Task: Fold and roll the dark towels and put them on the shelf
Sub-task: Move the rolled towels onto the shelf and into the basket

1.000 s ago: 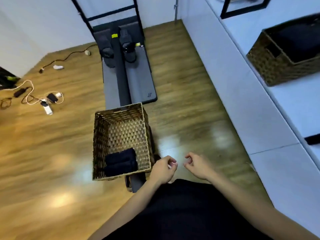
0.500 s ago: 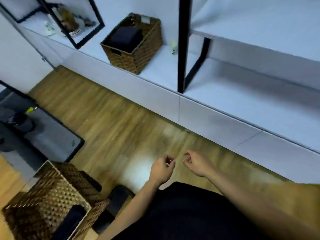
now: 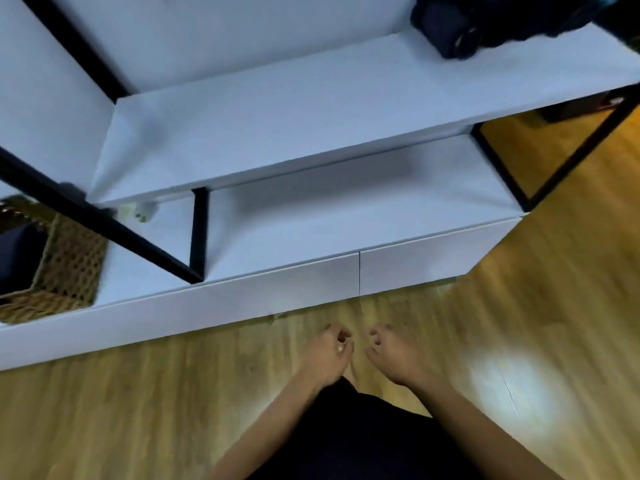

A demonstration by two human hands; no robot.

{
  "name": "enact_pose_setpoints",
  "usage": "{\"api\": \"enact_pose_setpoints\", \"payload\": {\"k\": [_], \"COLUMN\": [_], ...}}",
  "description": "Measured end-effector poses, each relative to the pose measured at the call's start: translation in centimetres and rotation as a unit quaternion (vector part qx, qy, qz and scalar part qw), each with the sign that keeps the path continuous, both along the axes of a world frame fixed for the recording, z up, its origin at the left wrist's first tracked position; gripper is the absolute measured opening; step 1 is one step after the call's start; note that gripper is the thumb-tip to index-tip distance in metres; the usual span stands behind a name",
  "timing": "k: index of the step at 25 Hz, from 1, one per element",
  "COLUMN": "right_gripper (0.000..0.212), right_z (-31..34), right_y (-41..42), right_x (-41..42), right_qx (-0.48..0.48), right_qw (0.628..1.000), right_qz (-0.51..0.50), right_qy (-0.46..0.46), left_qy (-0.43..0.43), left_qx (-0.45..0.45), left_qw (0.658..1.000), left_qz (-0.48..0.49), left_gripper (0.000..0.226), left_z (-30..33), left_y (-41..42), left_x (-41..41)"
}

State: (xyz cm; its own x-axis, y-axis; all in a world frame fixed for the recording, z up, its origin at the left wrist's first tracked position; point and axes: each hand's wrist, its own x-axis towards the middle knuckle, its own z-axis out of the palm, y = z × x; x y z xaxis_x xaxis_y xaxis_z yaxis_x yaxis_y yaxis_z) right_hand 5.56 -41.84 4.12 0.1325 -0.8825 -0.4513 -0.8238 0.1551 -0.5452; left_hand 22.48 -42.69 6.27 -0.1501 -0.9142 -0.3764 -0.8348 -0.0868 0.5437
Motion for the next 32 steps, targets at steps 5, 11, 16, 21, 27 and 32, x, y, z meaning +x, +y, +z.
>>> {"api": "enact_pose_setpoints", "payload": {"k": [5,11,16,21,27,32], "right_gripper": [0.039,0.039,0.041,0.042,0.041,0.047], "right_z": [4.7,16.0,21.1,23.2,25.0,25.6], "right_y": [-8.1,-21.9,-29.6,-35.8,-44.2,-49.4], "right_x": [-3.5,-6.8,-10.1,-15.3,-22.4,-25.1], "right_qx": [-0.135,-0.345,-0.407,-0.435,-0.449,-0.398], "right_qw": [0.988,0.928,0.896,0.874,0.85,0.873], "right_qz": [-0.067,-0.131,-0.165,-0.198,-0.232,-0.189], "right_qy": [0.034,0.053,0.059,0.089,0.146,0.211], "left_qy": [0.018,0.084,0.098,0.118,0.099,0.084], "left_qx": [-0.167,-0.358,-0.353,-0.332,-0.262,-0.167], "left_qw": [0.984,0.927,0.925,0.932,0.96,0.98], "left_qz": [-0.058,-0.078,-0.095,-0.084,-0.004,0.068], "left_gripper": [0.021,0.02,0.028,0.027,0.034,0.056], "left_z": [6.0,18.4,22.9,24.1,23.5,21.7], "left_y": [-10.6,-25.1,-34.0,-40.1,-49.1,-54.7], "left_x": [-1.6,-4.5,-9.3,-15.6,-24.7,-29.9]}}
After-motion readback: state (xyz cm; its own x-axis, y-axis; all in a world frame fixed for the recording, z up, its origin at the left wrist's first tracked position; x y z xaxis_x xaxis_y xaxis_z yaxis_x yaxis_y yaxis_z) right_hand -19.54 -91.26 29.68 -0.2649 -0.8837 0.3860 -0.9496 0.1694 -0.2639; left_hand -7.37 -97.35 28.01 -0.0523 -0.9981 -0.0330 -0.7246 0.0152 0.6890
